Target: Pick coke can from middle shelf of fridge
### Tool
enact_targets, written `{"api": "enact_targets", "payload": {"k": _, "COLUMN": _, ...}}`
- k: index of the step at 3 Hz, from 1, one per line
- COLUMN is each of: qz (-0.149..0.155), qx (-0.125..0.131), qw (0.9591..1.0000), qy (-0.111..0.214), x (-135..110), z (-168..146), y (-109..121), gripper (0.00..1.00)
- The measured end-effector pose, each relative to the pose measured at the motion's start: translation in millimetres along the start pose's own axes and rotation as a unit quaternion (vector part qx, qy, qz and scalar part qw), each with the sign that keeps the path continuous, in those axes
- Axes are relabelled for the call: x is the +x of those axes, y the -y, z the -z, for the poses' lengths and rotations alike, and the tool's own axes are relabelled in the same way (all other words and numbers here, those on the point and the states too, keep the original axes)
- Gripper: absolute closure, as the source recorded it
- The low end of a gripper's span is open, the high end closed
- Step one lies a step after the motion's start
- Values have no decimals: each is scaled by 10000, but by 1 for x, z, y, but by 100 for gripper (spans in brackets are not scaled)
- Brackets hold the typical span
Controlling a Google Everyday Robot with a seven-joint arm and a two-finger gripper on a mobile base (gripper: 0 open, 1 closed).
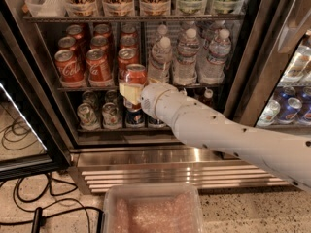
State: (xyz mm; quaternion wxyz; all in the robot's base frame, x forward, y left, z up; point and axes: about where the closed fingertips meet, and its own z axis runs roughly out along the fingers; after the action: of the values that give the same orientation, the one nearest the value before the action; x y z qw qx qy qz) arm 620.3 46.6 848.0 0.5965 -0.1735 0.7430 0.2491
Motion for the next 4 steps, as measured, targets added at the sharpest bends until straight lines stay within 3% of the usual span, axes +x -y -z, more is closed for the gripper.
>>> {"api": "enact_targets", "payload": {"k": 1, "qz": -415, "qx": -465, "qw": 9980, "qy": 58, "x": -3, "z": 12, "y": 38, "gripper": 100}}
{"api": "enact_targets", "payload": {"k": 2, "qz": -415, "qx": -465, "qw": 9980, "qy": 57, "x": -3, "z": 12, "y": 38, "gripper": 100}}
{"api": "enact_targets", "payload": {"k": 3, "qz": -307, "qx": -620, "qw": 9971, "qy": -331, "x": 11, "z": 10, "y": 27, "gripper": 100}}
{"api": "enact_targets", "payload": {"k": 4, "qz": -275, "qx": -899, "qw": 9906, "qy": -989, "x": 41, "z": 16, "y": 0, "gripper": 100}}
